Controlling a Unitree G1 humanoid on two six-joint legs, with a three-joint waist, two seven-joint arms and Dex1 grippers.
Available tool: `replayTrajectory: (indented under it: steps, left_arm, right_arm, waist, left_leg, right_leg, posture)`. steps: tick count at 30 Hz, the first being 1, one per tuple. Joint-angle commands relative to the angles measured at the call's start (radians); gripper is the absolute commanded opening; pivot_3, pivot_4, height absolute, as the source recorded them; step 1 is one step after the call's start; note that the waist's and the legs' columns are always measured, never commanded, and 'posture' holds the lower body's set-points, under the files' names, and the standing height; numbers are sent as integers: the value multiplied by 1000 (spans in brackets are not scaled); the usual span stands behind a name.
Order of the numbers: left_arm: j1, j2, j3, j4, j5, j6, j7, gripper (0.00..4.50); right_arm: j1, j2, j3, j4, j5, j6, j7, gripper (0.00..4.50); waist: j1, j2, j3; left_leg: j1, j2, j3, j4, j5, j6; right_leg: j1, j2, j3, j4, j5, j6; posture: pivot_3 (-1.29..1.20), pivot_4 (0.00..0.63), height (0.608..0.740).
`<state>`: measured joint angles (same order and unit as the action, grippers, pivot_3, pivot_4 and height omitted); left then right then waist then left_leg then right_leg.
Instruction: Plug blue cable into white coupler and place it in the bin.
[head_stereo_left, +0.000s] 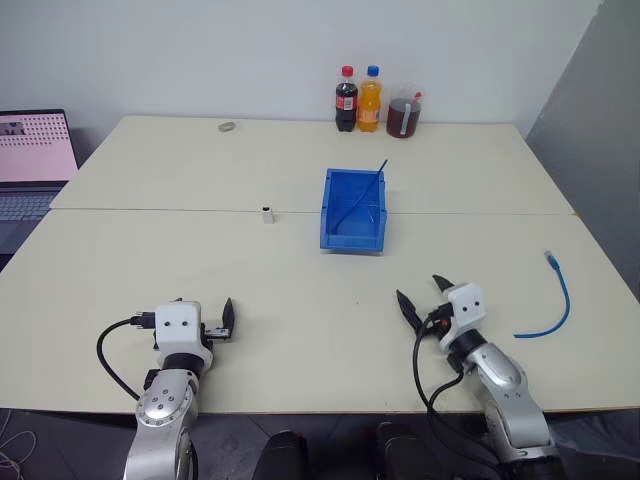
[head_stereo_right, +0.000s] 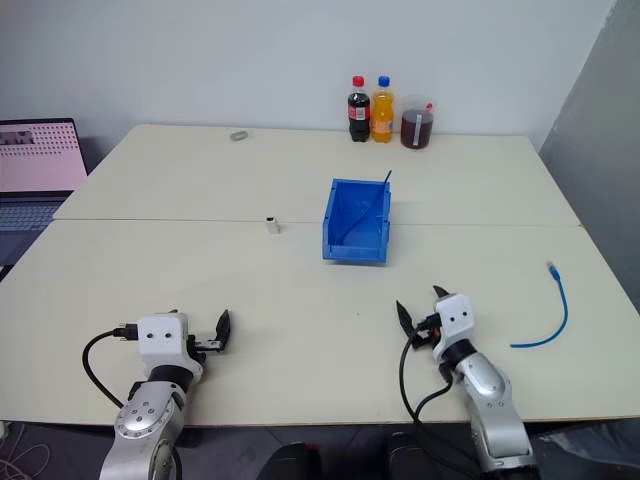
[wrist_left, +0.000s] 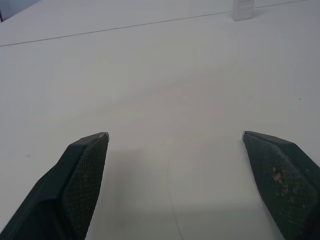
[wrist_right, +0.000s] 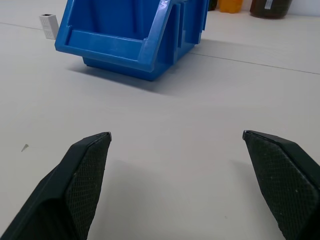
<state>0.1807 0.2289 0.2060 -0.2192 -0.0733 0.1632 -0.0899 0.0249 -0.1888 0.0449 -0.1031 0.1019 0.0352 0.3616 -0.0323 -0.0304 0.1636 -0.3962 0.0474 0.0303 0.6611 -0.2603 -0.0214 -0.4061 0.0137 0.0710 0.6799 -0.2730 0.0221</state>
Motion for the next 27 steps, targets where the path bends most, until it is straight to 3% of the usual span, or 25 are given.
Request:
replayTrajectory:
  steps: [1, 13, 21, 27]
  left_arm:
    - [6, 8, 7, -20, 10, -30, -5, 4500]
    - [26, 16, -3, -32, 9, -8, -31, 4500]
    - [38, 32, 34, -51, -109, -39, -148, 4500]
    - [11, 68, 18, -60, -115, -78, -214, 4500]
  right_arm:
    - [-7, -2, 1, -9, 8, -22, 7, 4483]
    - [-5, -5, 6, -6, 4, -34, 14, 4483]
    - [0, -8, 2, -17, 2, -40, 7, 4483]
    - [15, -19, -3, -55, 1, -51, 5, 4483]
  waist:
    - [0, 0, 0]
    - [0, 0, 0]
    - [0, 0, 0]
    - [0, 0, 0]
  left_leg:
    - [0, 0, 0, 0, 0, 0]
    - [0, 0, 0, 0, 0, 0]
    - [0, 0, 0, 0, 0, 0]
    - [0, 0, 0, 0, 0, 0]
  right_leg:
    - [0, 0, 0, 0, 0, 0]
    - [0, 0, 0, 0, 0, 0]
    - [0, 0, 0, 0, 0, 0]
    - [0, 0, 0, 0, 0, -1]
  posture:
    - [0, 150, 740]
    - [0, 150, 740]
    - [0, 150, 740]
    - [0, 150, 740]
